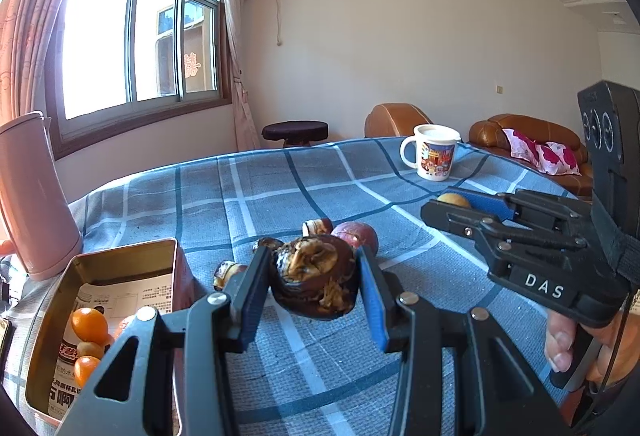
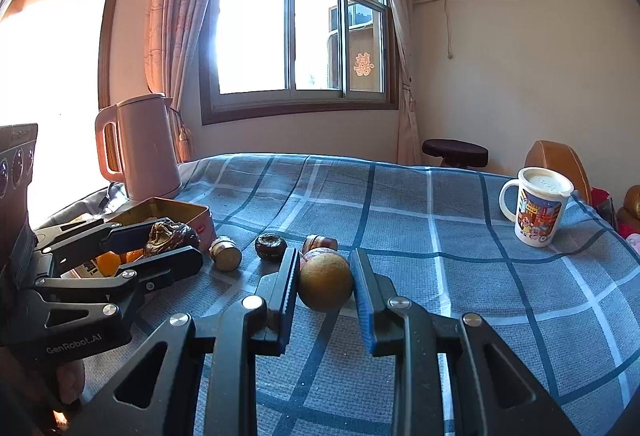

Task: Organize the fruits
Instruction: 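Carry the dark brown fruit in the left tool to the tin while the right tool carries the yellow fruit, then open the left tool over the tin while the right tool releases the yellow fruit into it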

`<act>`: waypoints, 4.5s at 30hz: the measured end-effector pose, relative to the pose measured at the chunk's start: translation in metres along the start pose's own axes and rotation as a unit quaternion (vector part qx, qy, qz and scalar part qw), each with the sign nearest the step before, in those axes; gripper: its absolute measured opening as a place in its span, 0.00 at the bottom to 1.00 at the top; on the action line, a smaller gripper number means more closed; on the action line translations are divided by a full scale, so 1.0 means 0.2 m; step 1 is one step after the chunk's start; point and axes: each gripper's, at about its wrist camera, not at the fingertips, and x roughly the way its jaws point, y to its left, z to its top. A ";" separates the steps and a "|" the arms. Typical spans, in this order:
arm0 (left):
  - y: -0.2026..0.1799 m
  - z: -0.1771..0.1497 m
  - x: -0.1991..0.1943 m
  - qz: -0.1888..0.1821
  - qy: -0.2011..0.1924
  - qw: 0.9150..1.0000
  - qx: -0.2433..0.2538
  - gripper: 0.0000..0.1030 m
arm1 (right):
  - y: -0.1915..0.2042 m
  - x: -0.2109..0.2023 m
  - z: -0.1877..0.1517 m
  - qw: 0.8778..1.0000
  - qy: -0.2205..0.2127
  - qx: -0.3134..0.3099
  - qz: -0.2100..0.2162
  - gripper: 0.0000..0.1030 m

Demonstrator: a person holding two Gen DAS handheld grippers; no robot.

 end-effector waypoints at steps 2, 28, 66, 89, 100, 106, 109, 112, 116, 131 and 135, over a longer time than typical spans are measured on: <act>0.00 0.00 -0.01 0.002 -0.004 1.000 0.001 0.44 | 0.00 -0.01 0.00 1.000 -0.004 -0.001 0.000 0.27; 0.12 -0.02 -0.10 0.046 -0.021 0.999 -0.011 0.44 | 0.14 0.00 0.02 0.999 -0.024 -0.030 0.015 0.27; 0.61 -0.11 -0.18 0.134 0.020 0.987 -0.082 0.44 | 0.69 0.20 0.19 0.987 -0.002 -0.111 0.117 0.27; 0.74 -0.15 -0.17 0.152 0.065 0.981 -0.100 0.44 | 0.92 0.31 0.14 0.979 0.028 -0.144 0.141 0.28; 0.77 -0.16 -0.16 0.151 0.077 0.980 -0.105 0.44 | 0.94 0.34 0.10 0.977 0.044 -0.148 0.147 0.27; 0.80 -0.17 -0.16 0.152 0.083 0.978 -0.112 0.44 | 0.98 0.38 0.07 0.974 0.061 -0.156 0.150 0.27; 0.81 -0.17 -0.15 0.150 0.086 0.978 -0.115 0.44 | 0.98 0.40 0.06 0.973 0.072 -0.155 0.153 0.28; 0.81 -0.17 -0.15 0.154 0.085 0.978 -0.112 0.44 | 0.97 0.42 0.06 0.972 0.083 -0.152 0.158 0.28; 0.79 -0.17 -0.15 0.153 0.086 0.979 -0.103 0.44 | 0.98 0.44 0.04 0.967 0.103 -0.157 0.174 0.28; 0.65 -0.09 -0.20 0.136 0.033 0.985 -0.099 0.84 | 0.58 0.31 0.07 0.984 0.077 -0.148 0.062 0.60; 0.56 -0.05 -0.15 0.124 0.029 0.988 -0.086 0.91 | 0.35 0.33 0.13 0.993 0.078 -0.080 0.027 0.60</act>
